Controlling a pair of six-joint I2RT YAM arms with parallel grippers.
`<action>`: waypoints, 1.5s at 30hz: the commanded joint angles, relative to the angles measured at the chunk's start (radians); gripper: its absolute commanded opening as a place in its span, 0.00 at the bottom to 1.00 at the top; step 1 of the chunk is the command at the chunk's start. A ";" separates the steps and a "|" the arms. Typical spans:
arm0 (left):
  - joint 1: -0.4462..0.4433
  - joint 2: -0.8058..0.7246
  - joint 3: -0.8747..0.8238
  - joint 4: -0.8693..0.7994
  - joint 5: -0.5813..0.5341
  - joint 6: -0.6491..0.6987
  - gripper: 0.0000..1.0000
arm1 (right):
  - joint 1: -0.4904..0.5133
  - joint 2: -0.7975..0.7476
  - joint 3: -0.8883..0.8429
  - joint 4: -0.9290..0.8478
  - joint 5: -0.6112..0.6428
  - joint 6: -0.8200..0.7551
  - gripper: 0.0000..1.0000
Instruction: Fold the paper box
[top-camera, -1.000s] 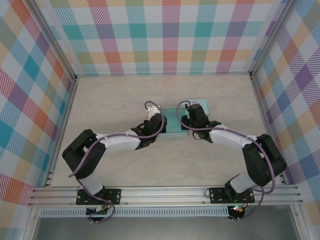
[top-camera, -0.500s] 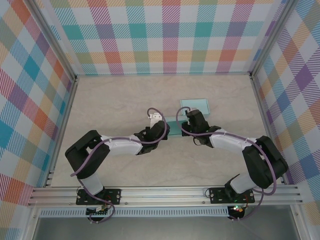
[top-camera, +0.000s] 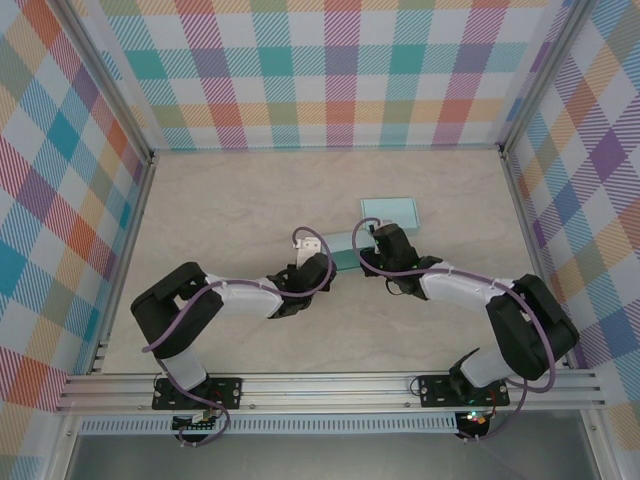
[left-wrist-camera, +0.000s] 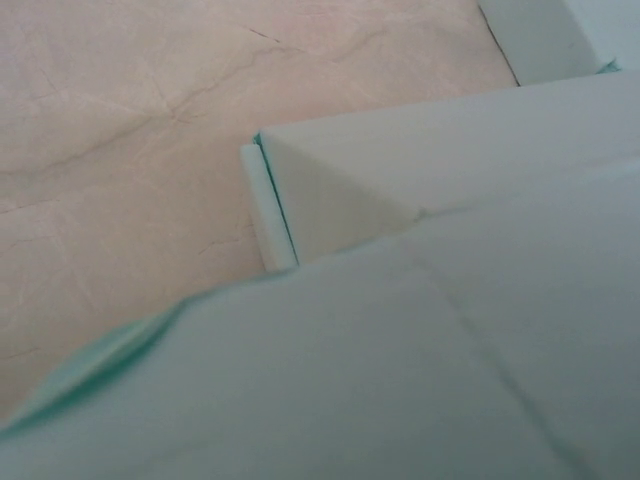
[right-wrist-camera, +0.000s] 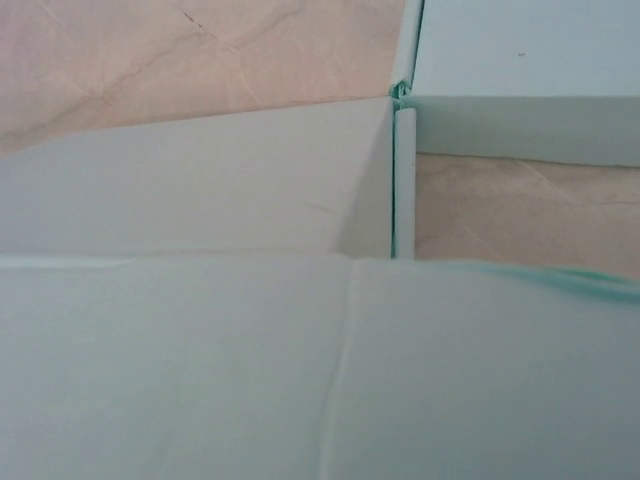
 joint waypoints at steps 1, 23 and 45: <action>-0.014 -0.057 -0.013 0.009 -0.019 0.021 0.38 | 0.005 -0.035 -0.019 0.009 0.004 0.007 0.25; -0.146 -0.516 -0.155 -0.337 -0.002 -0.055 0.97 | 0.005 -0.554 -0.105 -0.355 0.028 0.074 0.74; 0.156 -0.278 0.216 -0.405 0.062 0.172 1.00 | -0.083 -0.013 0.484 -0.630 0.053 0.021 0.98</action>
